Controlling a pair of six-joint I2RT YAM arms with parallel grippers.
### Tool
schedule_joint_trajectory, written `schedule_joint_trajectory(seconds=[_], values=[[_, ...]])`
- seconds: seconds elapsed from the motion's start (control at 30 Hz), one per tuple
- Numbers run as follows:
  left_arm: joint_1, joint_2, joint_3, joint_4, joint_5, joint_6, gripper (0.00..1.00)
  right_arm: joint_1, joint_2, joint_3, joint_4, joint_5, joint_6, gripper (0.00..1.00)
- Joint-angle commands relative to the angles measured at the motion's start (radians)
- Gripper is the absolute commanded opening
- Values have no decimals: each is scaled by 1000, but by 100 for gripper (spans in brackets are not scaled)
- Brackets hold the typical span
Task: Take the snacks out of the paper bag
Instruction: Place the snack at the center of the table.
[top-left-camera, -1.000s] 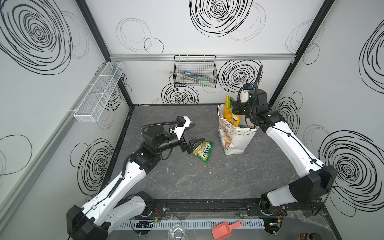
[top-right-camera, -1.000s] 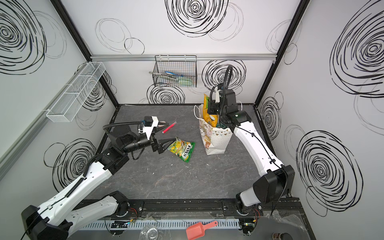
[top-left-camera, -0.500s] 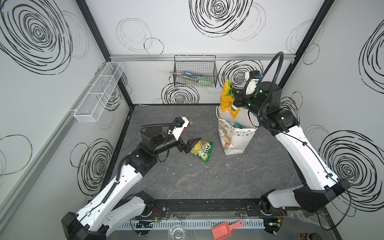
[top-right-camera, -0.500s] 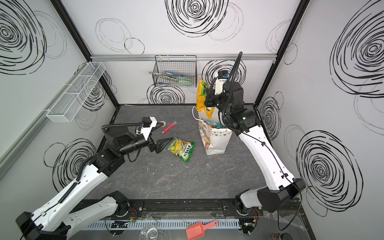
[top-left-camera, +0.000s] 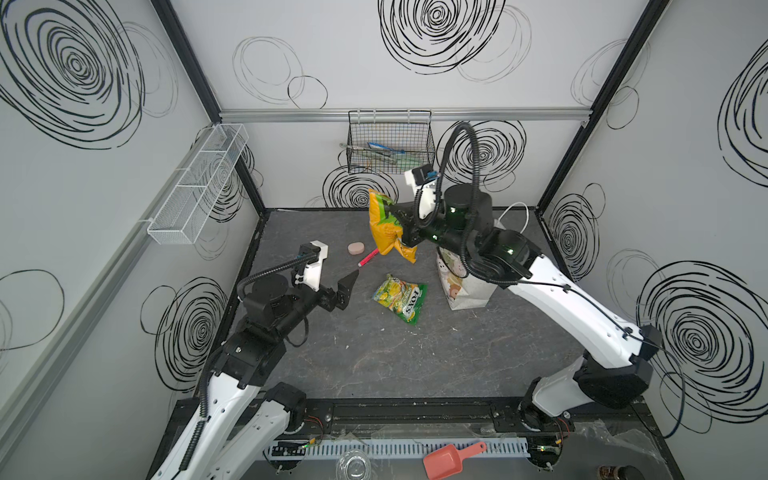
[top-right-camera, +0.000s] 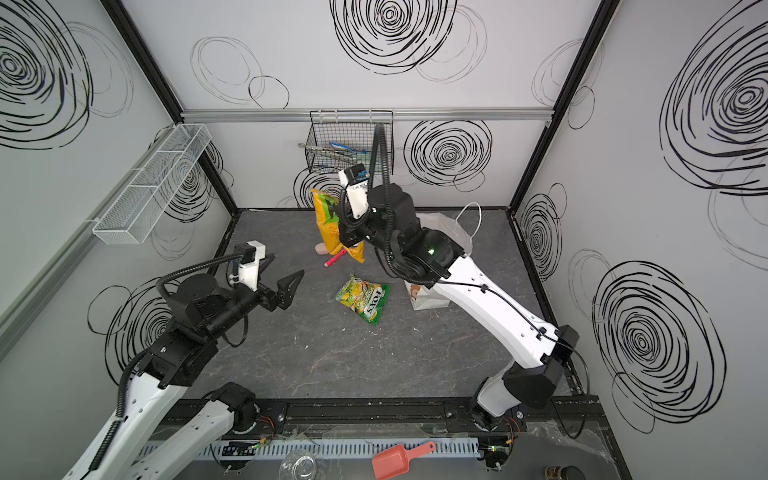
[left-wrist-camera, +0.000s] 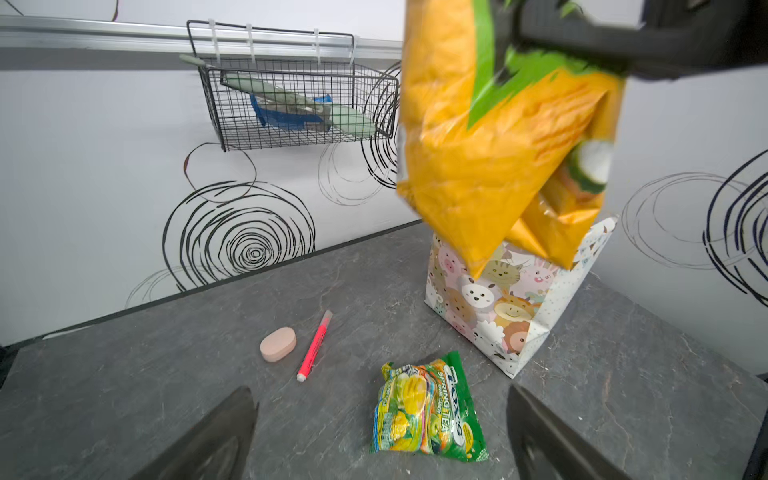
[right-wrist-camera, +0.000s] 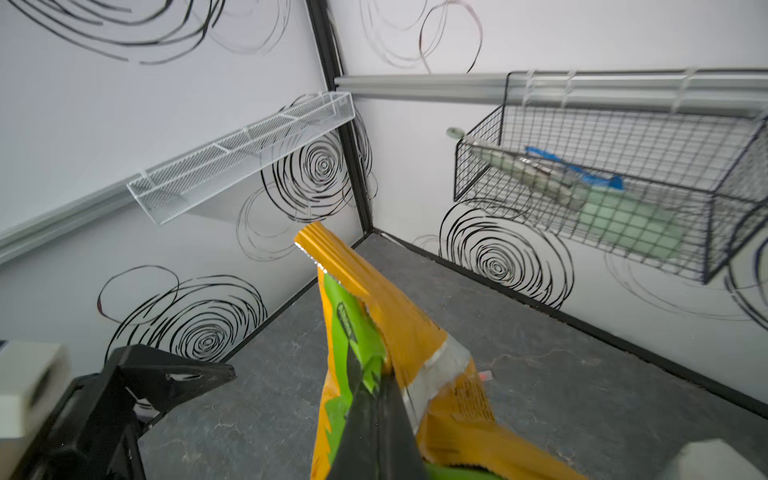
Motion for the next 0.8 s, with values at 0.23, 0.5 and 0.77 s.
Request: schedule_joint_trajectory(seconds=[0.23, 0.5, 0.77], values=[[6, -77, 45, -258, -111, -260, 96, 75, 246, -115, 122, -67, 102, 0], [7, -59, 34, -380, -73, -366, 96, 76, 374, -241, 243, -134, 186, 0], [7, -69, -13, -382, -39, -414, 96, 73, 512, -204, 180, -196, 241, 7]])
